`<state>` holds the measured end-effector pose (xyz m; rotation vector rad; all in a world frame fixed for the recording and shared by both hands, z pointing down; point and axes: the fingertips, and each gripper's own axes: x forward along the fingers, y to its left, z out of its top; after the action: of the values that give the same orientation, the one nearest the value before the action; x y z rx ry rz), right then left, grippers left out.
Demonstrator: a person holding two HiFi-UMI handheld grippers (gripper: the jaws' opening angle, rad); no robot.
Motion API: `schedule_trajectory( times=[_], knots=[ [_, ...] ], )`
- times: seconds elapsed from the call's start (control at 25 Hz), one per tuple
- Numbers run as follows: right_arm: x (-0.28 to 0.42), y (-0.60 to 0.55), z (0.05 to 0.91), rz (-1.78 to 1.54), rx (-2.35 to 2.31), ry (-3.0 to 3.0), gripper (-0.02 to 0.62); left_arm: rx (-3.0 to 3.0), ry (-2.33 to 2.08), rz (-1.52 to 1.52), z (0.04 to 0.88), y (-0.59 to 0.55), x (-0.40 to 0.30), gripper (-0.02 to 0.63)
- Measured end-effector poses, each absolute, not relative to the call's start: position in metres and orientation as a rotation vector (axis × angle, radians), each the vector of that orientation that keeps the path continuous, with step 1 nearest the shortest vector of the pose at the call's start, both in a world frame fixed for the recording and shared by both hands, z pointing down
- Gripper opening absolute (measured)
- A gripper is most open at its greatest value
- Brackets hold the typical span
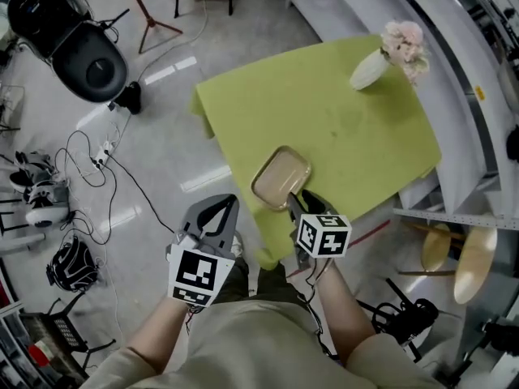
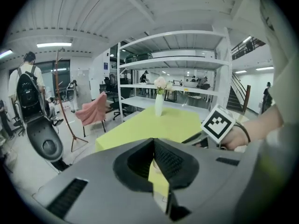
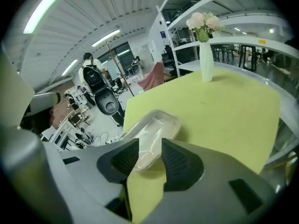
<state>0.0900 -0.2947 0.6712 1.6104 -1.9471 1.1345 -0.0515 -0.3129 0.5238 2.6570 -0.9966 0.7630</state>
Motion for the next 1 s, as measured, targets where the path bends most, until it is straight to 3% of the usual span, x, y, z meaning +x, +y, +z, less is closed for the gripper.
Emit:
schedule_trajectory(
  times=[0.24, 0.44, 0.72, 1.0],
  knots=[
    [0.088, -0.294, 0.701, 1.306, 1.656, -1.873, 0.156, 2.589, -0.982, 0.817, 0.544, -0.298, -0.066, 0.006],
    [0.093, -0.294, 0.703, 1.322, 1.697, -1.843, 0.071, 2.582, -1.011, 0.807, 0.543, -0.301, -0.073, 0.006],
    [0.095, -0.293, 0.708, 1.358, 1.715, -1.814, 0.1, 2.585, -1.013, 0.798, 0.54, -0.295, -0.071, 0.006],
    [0.101, -0.297, 0.695, 1.378, 1.8, -1.818, 0.027, 2.581, -1.021, 0.805, 0.539, -0.29, -0.076, 0.006]
  ],
)
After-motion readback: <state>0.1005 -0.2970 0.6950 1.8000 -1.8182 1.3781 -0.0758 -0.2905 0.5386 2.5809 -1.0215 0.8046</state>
